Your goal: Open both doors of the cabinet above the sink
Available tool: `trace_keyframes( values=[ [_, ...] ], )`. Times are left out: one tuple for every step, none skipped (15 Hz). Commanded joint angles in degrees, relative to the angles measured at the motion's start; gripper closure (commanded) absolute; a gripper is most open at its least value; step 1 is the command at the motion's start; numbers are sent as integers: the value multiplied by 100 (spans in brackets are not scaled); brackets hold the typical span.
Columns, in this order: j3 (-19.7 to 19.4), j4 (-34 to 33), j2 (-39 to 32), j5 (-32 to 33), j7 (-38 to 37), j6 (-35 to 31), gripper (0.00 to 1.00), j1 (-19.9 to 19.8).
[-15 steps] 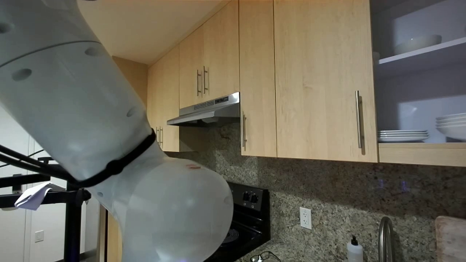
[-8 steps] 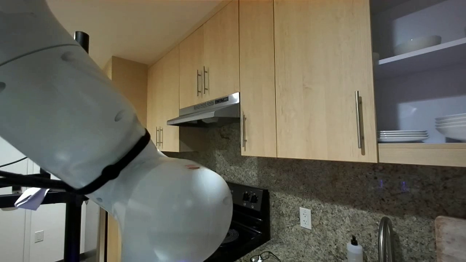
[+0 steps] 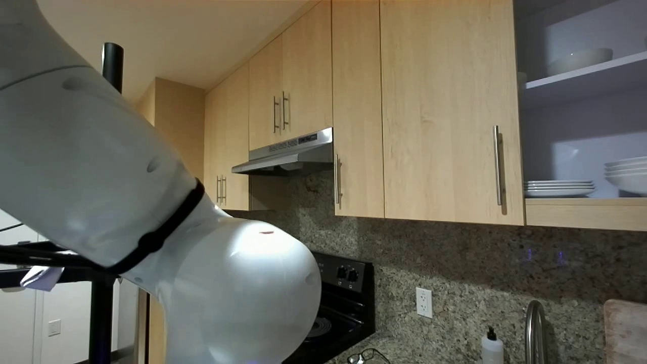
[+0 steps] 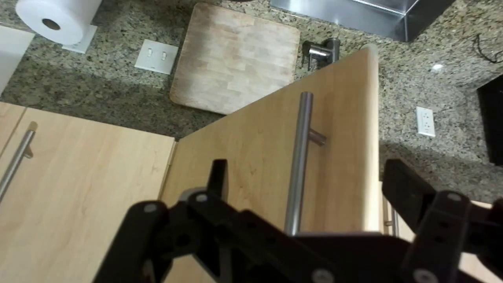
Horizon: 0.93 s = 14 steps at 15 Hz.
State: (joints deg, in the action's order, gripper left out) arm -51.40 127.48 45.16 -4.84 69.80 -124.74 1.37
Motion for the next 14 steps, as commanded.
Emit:
trace_keyframes(
  values=[
    [811, 442, 100, 72, -419, 158, 0, -661],
    [1048, 556, 139, 91, -628, 196, 0, -856],
    [1306, 687, 191, 141, -903, 260, 0, -1102],
    [1553, 821, 261, 204, -1172, 335, 0, -1342],
    [1780, 952, 345, 272, -1418, 417, 0, -1547],
    [2029, 1074, 457, 379, -1678, 578, 0, -1759],
    [2292, 1188, 578, 489, -1956, 720, 0, -1951],
    [2502, 1269, 698, 587, -2204, 863, 0, -2077],
    [2703, 1290, 787, 666, -2450, 1004, 0, -2130],
    [2865, 1303, 876, 750, -2671, 1129, 0, -2132],
    [3022, 1263, 939, 814, -2882, 1269, 0, -2067],
    [3197, 1182, 969, 869, -3102, 1415, 0, -1973],
    [3378, 1115, 1001, 940, -3324, 1529, 0, -1889],
    [3551, 1042, 1004, 1007, -3554, 1622, 0, -1791]
  ],
)
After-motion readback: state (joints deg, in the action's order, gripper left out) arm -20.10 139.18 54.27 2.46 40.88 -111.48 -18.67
